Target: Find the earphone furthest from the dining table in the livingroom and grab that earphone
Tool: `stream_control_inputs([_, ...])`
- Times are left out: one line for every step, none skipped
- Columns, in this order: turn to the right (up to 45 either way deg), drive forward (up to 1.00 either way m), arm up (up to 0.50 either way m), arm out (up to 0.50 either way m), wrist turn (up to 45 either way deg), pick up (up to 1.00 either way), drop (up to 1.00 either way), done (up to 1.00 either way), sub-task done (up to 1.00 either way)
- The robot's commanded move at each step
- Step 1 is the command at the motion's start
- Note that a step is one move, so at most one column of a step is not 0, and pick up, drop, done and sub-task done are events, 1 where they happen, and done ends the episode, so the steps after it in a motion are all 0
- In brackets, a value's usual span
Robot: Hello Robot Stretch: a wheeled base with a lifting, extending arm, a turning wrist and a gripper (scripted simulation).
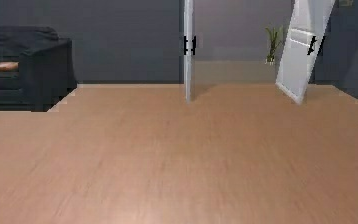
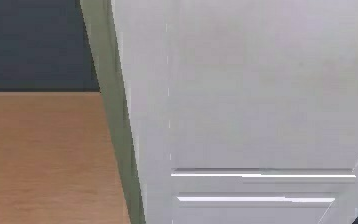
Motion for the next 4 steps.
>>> stream_control_inputs([0.0,0.20,0.00,0.00,0.0,0.00,0.00,0.00,0.00])
stream_control_inputs([-45.0,0.00,0.00,0.00,0.0,0.00,0.00,0.00,0.00])
stream_control_inputs([0.0,0.25,0.00,0.00,0.0,0.00,0.00,0.00,0.00])
stream_control_inputs([-36.0,0.00,0.00,0.00,0.0,0.00,0.00,0.00,0.00])
